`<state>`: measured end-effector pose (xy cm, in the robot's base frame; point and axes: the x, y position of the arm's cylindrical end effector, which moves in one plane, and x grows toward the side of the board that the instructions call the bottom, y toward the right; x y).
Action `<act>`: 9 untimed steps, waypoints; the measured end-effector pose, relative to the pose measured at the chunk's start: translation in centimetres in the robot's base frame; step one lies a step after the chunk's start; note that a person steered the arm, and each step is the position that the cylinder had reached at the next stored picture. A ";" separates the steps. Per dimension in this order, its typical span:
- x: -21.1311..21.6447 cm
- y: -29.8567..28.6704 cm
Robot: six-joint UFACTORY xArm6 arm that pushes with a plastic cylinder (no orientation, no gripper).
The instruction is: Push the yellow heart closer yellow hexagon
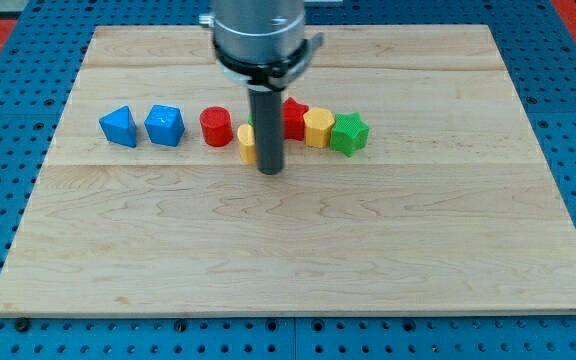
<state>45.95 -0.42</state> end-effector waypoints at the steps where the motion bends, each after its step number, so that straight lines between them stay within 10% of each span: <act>1: 0.4 12.6; 3: -5.6 7.1; 7: 3.8 -0.6; 9: -2.4 -1.0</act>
<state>43.50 -1.39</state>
